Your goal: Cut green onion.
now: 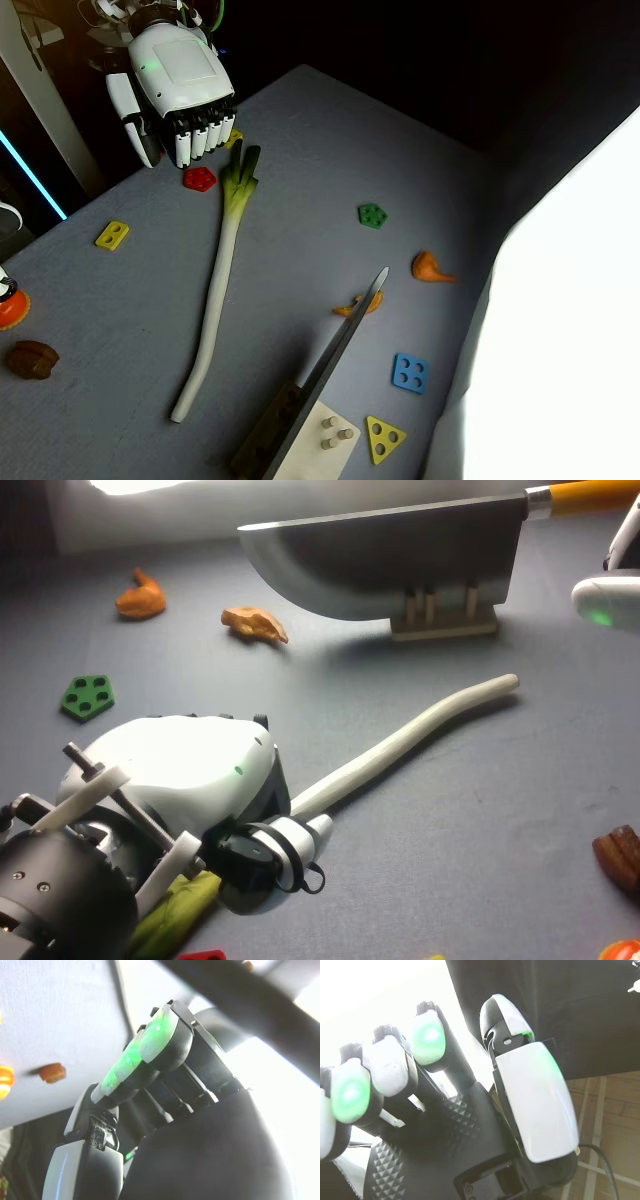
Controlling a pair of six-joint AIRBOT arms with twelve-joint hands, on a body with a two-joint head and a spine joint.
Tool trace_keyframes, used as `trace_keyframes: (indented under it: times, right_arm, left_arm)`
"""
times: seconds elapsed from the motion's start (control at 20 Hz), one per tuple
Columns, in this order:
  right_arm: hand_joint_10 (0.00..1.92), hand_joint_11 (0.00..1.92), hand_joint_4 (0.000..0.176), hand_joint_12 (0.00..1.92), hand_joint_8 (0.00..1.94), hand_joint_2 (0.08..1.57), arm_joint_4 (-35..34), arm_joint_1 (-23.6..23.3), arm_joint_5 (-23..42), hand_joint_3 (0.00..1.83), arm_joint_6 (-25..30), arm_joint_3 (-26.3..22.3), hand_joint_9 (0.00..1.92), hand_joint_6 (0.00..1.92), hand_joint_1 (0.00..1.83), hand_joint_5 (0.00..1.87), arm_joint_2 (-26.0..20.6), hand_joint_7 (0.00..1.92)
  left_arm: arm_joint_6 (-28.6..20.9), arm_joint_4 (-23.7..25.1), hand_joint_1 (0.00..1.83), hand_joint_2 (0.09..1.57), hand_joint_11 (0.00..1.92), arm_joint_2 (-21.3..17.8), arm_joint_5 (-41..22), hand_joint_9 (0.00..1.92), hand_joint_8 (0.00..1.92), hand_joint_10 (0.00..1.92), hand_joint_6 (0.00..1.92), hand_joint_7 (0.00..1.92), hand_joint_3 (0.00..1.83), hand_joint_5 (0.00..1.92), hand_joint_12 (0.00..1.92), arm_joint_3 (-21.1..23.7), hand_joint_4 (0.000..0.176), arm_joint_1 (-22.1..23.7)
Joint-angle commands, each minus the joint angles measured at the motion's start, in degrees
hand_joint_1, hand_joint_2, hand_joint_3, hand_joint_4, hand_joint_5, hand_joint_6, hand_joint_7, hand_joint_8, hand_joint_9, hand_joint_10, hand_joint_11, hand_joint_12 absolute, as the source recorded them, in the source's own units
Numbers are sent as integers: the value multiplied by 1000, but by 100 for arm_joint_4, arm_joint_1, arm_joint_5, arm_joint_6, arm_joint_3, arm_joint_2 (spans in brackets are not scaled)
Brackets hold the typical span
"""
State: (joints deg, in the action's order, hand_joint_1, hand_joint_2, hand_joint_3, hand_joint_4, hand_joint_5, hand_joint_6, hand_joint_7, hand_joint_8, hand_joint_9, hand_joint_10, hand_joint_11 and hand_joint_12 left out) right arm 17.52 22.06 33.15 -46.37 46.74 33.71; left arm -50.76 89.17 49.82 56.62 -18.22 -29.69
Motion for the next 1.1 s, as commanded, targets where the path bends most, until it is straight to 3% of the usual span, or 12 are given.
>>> trace_keyframes:
  times: [0.0,0.1,0.15,0.25,0.3,0.4,0.65,0.75,0.8,0.9,0.95,1.05]
  right_arm:
    - [50,0,0,128,36,1076,-162,-66,623,284,-2,-10,17,123,217,43,-25,39]
    - [2,0,0,60,0,1221,-165,-68,615,10,-5,-10,33,8,135,81,-25,37]
    - [8,0,0,186,0,1207,-169,-69,615,2,-5,-10,61,8,151,103,-25,54]
    - [1,0,1,10,0,1209,-286,-71,607,2,-85,-11,6,1,90,91,-27,27]
    - [0,0,15,1,0,1219,-452,-78,601,6,-238,-11,0,0,94,42,-25,5]
    - [0,0,6,0,7,1213,-750,-100,514,2,-494,-10,0,18,140,76,-20,21]
    - [0,0,4,0,0,1139,-1794,-82,280,0,-1744,25,0,0,270,0,123,0]
    - [0,0,1,0,0,1053,-2054,-55,214,0,-1902,178,0,0,449,0,238,0]
    - [0,0,14,0,0,1033,-2162,-58,133,0,-1903,292,0,0,558,0,302,0]
    - [0,0,12,0,0,979,-2312,-64,1,0,-1904,508,0,0,749,0,431,0]
    - [0,0,30,0,0,961,-2392,-65,-61,0,-1904,633,0,0,819,0,501,0]
    - [0,0,33,0,0,967,-2635,-64,-168,0,-1903,921,0,0,902,0,677,0]
  left_arm:
    - [6,461,3,1288,0,-9,144,60,61,126,99,109,146,54,502,-14,33,40]
    - [6,452,48,1395,0,-10,200,125,4,30,12,169,8,107,347,-28,30,75]
    - [6,452,92,1404,0,-10,203,123,1,18,14,152,5,135,394,-45,22,107]
    - [6,441,117,1403,0,-12,205,96,1,3,6,80,2,127,511,-67,33,125]
    - [6,404,163,1399,0,-12,205,95,4,3,16,81,0,162,525,-76,28,128]
    - [6,385,201,1402,0,-14,205,65,5,8,12,84,0,124,366,-86,19,128]
    - [3,85,161,1399,0,-12,362,110,6,15,1,127,0,53,345,-153,39,263]
    - [3,-27,229,1367,0,-12,501,49,2,6,0,62,0,1,82,-193,46,310]
    - [3,-95,291,1351,0,-9,587,12,2,0,0,22,0,0,16,-205,46,309]
    - [4,-166,533,1281,0,-10,716,0,0,0,0,1,0,0,0,-219,42,267]
    - [4,-190,592,1260,0,-9,771,0,2,0,0,6,0,0,0,-213,39,239]
    - [-18,-217,603,1241,0,15,887,0,0,0,0,0,0,1,0,-181,44,99]
